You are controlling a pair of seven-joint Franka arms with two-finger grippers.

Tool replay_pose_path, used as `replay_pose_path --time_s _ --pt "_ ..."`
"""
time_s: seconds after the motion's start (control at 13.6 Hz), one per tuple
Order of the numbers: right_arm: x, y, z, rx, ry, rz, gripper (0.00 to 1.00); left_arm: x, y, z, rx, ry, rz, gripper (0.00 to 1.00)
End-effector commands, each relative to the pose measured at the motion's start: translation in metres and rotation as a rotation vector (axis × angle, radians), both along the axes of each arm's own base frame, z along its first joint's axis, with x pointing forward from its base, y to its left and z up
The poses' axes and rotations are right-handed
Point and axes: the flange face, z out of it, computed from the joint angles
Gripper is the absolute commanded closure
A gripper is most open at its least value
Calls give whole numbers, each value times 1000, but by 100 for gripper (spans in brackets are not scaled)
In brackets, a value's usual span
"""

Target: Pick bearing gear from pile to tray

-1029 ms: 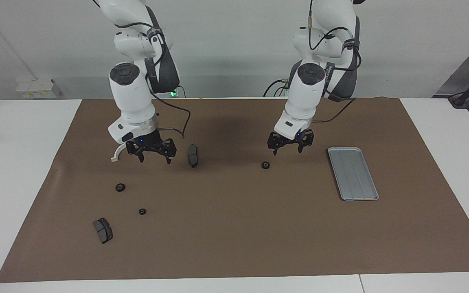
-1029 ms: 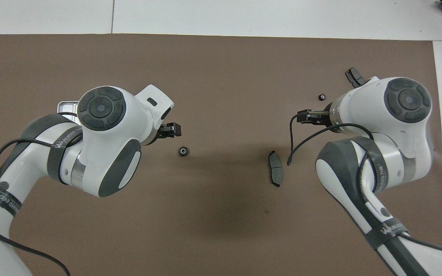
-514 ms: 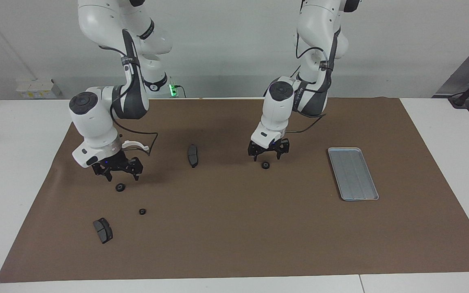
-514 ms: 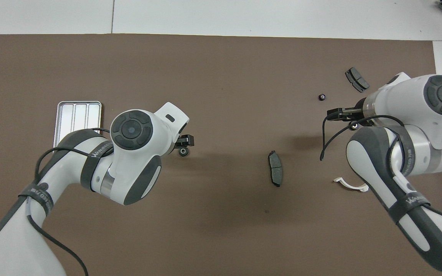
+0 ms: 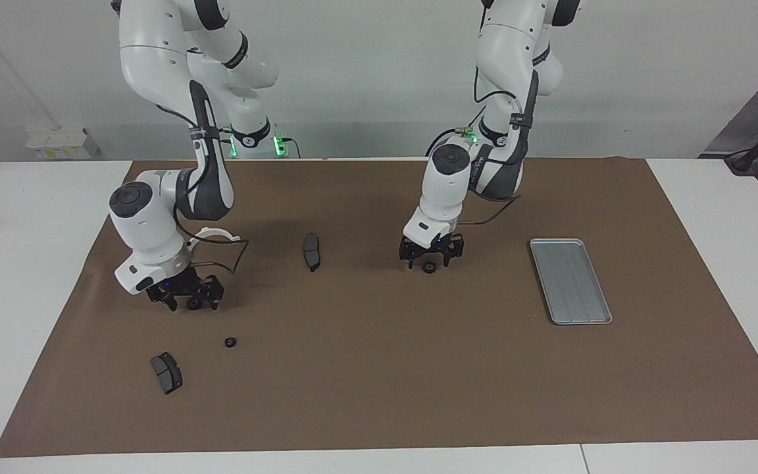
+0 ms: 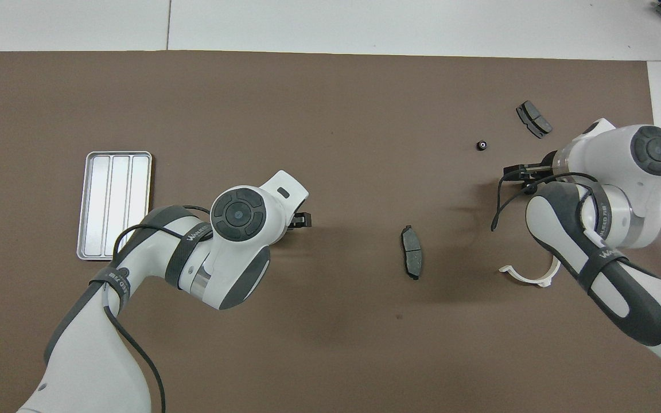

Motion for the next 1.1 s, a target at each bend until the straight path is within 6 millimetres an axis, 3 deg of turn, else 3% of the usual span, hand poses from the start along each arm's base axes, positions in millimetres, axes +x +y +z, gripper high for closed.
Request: replay_pose_path --time_s 0.0,0.37,0.51,0.59,0.81,0.88,1.03 --pt "-5 -5 -1 14 -10 20 0 -9 5 -5 1 -9 -26 20" --pt "-17 -10 -11 16 21 13 0 -10 5 -5 4 -4 -29 36" --pt "-19 -10 -11 16 28 13 0 -10 5 -5 5 -3 -29 51" --pt "-19 -10 -10 16 27 13 18 -10 5 -5 6 -2 -29 59" --pt "-18 -9 -8 16 24 11 95 -10 6 -5 9 2 -29 81" --pt "-17 -8 -4 15 16 10 100 -9 7 -5 9 2 -27 88" --pt "-16 0 8 14 4 19 100 -8 9 -5 10 5 -23 100"
